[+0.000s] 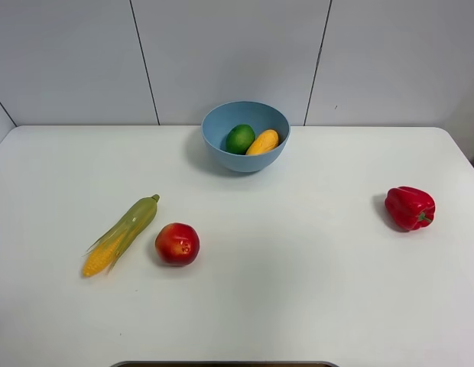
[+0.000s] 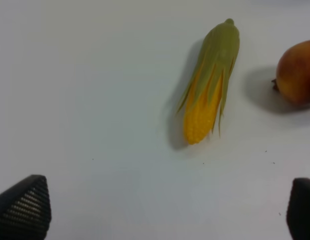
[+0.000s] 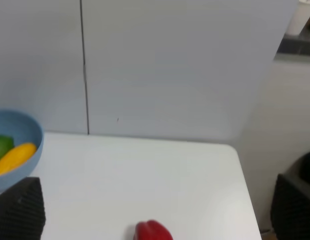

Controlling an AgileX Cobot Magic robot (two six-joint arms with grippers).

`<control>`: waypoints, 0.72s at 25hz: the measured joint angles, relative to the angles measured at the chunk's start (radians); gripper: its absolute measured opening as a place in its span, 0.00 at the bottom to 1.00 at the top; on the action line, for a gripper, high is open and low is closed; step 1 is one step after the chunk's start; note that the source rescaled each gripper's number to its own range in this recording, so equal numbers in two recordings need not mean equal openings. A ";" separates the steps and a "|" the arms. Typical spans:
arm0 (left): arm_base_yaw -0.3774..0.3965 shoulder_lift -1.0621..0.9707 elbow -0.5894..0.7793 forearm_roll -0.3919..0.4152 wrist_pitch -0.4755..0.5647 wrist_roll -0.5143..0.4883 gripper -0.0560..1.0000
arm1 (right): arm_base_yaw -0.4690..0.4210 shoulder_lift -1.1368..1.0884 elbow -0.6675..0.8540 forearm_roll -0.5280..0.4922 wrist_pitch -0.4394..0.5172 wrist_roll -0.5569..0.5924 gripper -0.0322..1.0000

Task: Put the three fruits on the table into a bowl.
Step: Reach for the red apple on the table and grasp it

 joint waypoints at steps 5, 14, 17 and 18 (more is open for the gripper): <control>0.000 0.000 0.000 0.000 0.000 0.000 1.00 | 0.004 -0.110 0.112 0.002 0.009 -0.015 0.94; 0.000 0.000 0.000 0.000 0.000 0.000 1.00 | 0.032 -0.269 0.353 -0.008 0.013 0.012 0.94; 0.000 0.000 0.000 0.000 0.000 0.000 1.00 | 0.033 -0.326 0.427 -0.010 0.004 0.039 0.94; 0.000 0.000 0.000 0.000 0.000 0.000 1.00 | 0.035 -0.347 0.451 -0.011 0.000 0.040 0.94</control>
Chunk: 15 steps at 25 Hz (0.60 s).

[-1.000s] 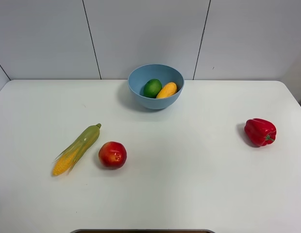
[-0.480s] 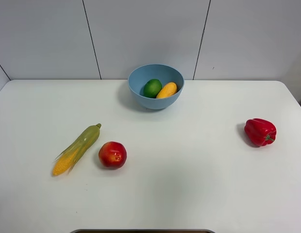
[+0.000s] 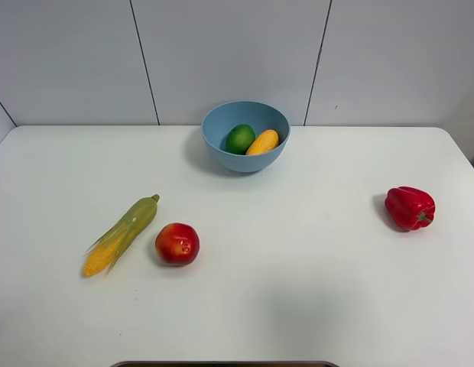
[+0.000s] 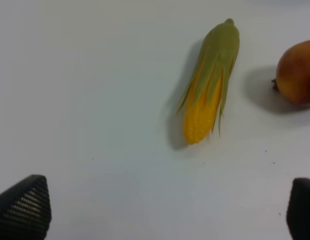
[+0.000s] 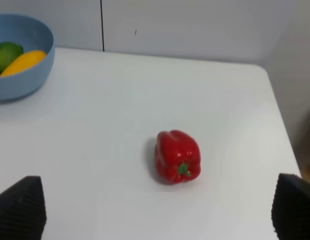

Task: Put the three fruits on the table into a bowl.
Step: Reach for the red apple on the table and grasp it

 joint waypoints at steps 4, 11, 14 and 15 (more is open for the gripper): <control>0.000 0.000 0.000 0.000 0.000 0.000 1.00 | 0.028 -0.063 0.070 0.000 -0.001 0.010 0.94; 0.000 0.000 0.000 0.000 0.000 0.000 1.00 | 0.073 -0.108 0.148 0.000 0.000 0.034 0.94; 0.000 0.000 0.000 0.000 0.000 0.000 1.00 | 0.073 -0.147 0.179 -0.003 0.019 0.035 0.94; 0.000 0.000 0.000 0.000 0.000 0.000 1.00 | 0.073 -0.168 0.181 -0.007 0.021 0.038 0.94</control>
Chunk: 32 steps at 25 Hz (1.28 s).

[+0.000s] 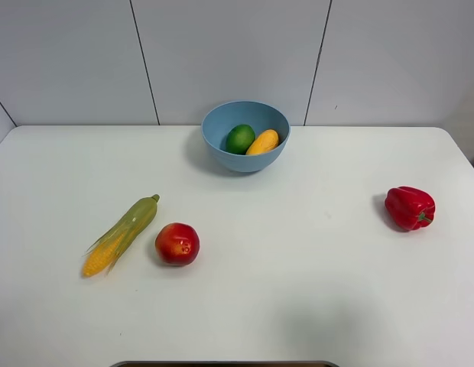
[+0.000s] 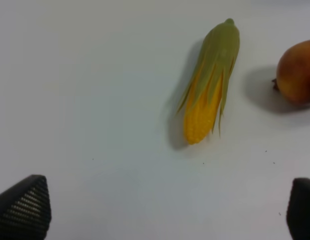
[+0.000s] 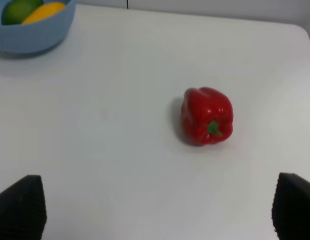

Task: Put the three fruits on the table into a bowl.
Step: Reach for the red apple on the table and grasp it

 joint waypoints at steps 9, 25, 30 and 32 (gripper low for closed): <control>0.000 0.000 0.000 0.000 0.000 0.000 1.00 | 0.000 -0.032 0.004 -0.020 0.007 0.030 0.94; 0.000 0.000 0.000 0.000 0.000 0.000 1.00 | 0.000 -0.032 0.004 -0.014 0.007 0.056 0.94; 0.000 0.000 0.000 0.000 0.000 0.000 1.00 | 0.000 -0.032 0.004 -0.014 0.007 0.056 0.94; 0.000 0.000 0.000 0.000 0.000 0.000 1.00 | 0.000 -0.032 0.004 -0.014 0.007 0.056 0.94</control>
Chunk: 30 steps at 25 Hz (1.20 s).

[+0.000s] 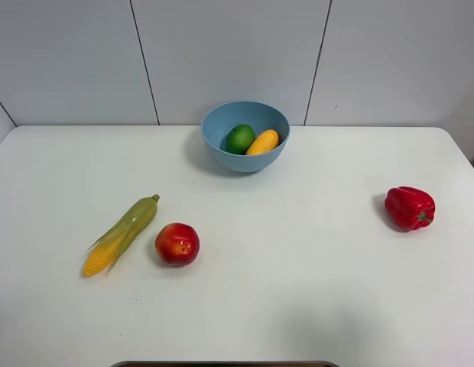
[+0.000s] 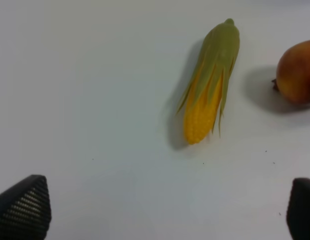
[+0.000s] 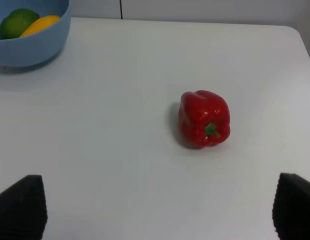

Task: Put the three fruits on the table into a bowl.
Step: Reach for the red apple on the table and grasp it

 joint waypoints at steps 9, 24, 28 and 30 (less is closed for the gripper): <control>0.000 0.000 0.000 0.000 0.000 0.000 1.00 | 0.000 0.000 0.000 0.000 0.000 0.000 0.94; 0.000 0.000 0.000 -0.001 0.000 0.000 1.00 | 0.000 0.000 0.000 0.001 0.000 0.000 0.94; 0.000 0.000 0.000 -0.001 0.000 0.000 1.00 | 0.000 0.000 0.000 0.001 0.000 0.000 0.94; 0.000 0.000 0.000 -0.001 0.000 0.000 1.00 | 0.000 0.000 0.000 0.001 0.000 0.000 0.94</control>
